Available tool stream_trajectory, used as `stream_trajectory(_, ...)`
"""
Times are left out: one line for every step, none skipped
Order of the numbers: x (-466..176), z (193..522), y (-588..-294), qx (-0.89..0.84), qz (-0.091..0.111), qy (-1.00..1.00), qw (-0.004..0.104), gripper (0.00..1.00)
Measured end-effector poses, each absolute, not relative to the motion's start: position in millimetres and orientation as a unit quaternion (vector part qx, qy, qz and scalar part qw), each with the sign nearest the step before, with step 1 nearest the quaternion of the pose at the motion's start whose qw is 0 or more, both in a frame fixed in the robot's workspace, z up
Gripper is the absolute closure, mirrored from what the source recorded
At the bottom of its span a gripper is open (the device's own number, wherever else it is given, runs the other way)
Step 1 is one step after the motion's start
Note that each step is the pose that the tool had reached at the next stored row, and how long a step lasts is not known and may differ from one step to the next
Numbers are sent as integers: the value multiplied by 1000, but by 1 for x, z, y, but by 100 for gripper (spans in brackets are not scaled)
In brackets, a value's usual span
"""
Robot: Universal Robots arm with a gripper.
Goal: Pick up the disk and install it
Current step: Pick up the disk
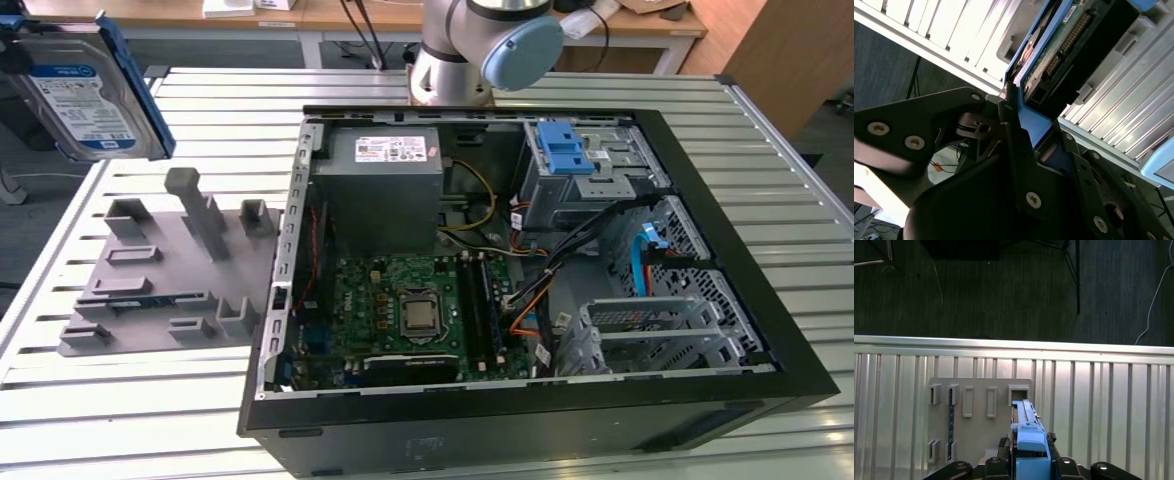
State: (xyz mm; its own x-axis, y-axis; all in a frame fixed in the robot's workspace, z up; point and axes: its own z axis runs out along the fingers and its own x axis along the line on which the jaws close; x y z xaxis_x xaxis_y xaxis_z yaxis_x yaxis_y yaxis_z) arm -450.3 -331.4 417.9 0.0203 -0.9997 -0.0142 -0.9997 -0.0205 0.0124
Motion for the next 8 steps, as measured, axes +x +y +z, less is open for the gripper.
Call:
stream_trajectory(-450,418,-331,-714,9,700,1,64)
stream_trajectory(-450,419,-331,-714,9,700,1,64)
stream_trajectory(-450,419,-331,-714,9,700,1,64)
stream_trajectory(-450,419,-331,-714,9,700,1,64)
stream_trajectory(-450,420,-331,-714,9,700,1,64)
stream_trajectory(-450,420,-331,-714,9,700,1,64)
stream_trajectory(-450,421,-331,-714,9,700,1,64)
stream_trajectory(-450,421,-331,-714,9,700,1,64)
